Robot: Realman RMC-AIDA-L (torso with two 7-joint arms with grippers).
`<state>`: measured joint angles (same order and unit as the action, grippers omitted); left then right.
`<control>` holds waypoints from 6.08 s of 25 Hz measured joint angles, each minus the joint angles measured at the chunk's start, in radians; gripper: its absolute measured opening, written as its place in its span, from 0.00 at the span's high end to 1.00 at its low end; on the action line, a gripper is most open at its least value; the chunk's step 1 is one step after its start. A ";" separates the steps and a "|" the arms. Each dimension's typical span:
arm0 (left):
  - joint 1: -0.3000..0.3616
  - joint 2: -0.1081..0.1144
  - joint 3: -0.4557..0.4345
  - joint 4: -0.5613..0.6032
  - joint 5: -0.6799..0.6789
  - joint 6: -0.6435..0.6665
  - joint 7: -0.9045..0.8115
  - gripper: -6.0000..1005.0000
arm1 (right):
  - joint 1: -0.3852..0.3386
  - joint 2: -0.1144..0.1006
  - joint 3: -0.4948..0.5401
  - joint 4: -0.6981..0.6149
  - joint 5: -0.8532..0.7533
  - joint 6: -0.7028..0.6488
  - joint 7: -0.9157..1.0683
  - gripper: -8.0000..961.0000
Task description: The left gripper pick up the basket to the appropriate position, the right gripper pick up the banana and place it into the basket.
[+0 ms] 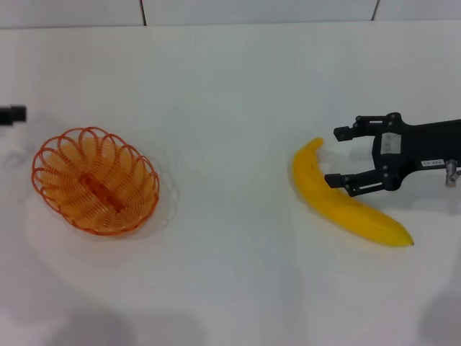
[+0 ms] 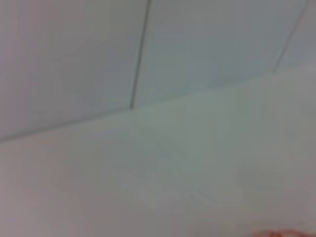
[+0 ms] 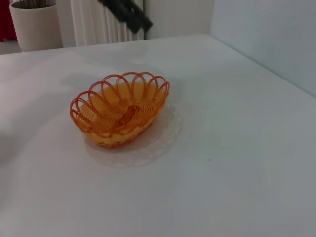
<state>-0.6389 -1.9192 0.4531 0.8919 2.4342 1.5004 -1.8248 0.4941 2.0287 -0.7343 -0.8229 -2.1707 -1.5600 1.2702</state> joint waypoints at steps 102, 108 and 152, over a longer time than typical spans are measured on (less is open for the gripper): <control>-0.112 -0.111 0.123 -0.229 -0.051 -0.313 -0.161 0.93 | 0.018 -0.001 -0.005 0.028 -0.007 0.015 0.004 0.08; -0.106 -0.111 0.124 -0.249 -0.094 -0.328 -0.160 0.93 | 0.020 -0.001 -0.005 0.028 -0.007 0.015 0.013 0.08; -0.091 -0.113 0.130 -0.380 -0.116 -0.431 -0.134 0.89 | 0.021 0.001 -0.005 0.028 -0.018 0.000 0.020 0.08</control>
<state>-0.7294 -2.0321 0.5828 0.5121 2.3180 1.0697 -1.9589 0.5154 2.0294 -0.7394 -0.7946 -2.1890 -1.5597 1.2901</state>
